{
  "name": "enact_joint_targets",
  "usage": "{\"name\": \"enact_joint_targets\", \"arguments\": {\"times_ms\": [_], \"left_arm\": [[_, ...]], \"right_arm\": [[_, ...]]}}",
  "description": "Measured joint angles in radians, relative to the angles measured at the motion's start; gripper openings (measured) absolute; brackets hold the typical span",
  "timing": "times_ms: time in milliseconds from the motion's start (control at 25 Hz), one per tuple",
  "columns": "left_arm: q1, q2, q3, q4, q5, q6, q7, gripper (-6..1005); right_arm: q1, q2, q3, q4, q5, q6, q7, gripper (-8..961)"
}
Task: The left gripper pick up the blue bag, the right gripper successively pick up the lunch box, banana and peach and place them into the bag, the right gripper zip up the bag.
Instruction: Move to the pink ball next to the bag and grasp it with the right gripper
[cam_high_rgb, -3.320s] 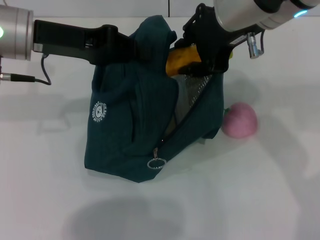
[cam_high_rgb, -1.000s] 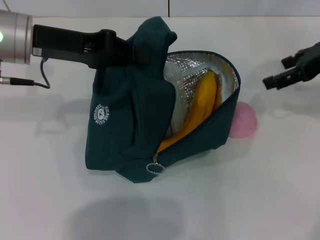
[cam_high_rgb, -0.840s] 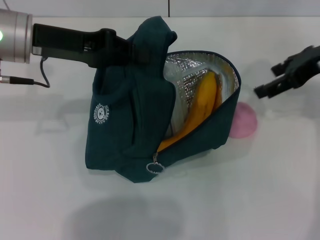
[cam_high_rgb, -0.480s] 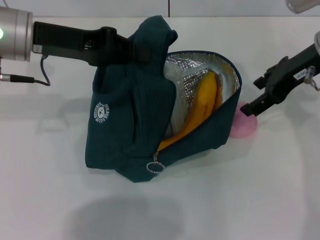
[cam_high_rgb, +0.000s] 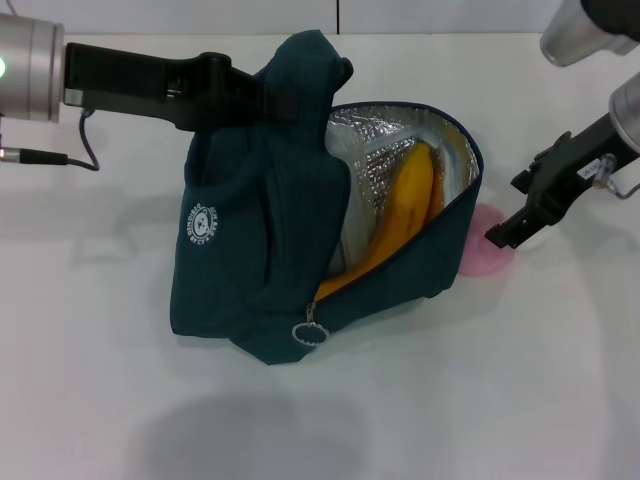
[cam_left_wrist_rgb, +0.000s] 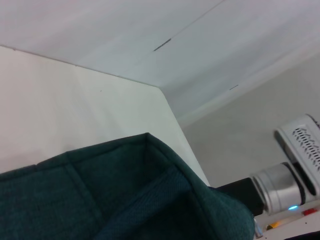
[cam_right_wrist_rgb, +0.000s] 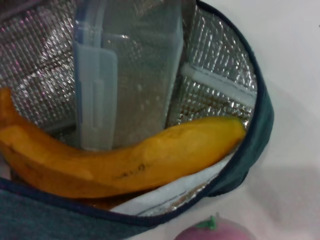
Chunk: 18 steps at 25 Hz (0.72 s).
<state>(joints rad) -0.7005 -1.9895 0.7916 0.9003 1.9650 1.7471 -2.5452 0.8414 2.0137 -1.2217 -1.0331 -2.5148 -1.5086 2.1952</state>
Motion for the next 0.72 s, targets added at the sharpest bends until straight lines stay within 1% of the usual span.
{"name": "enact_joint_targets", "arguments": {"times_ms": [200,360,720], "left_arm": [[-0.003,0.0,0.001,0.0,0.0,0.0,0.0,41],[-0.004,0.0,0.003,0.0,0.0,-0.001,0.0,41],[-0.004,0.0,0.003,0.0,0.0,-0.003,0.0,41]], "right_arm": [[-0.002,0.002,-0.051,0.038,0.005,0.054,-0.002,823],[0.004,0.009,-0.098,0.06,0.007,0.083,-0.003,809],[0.007,0.009,-0.13,0.086,0.029,0.11,-0.012,779]]}}
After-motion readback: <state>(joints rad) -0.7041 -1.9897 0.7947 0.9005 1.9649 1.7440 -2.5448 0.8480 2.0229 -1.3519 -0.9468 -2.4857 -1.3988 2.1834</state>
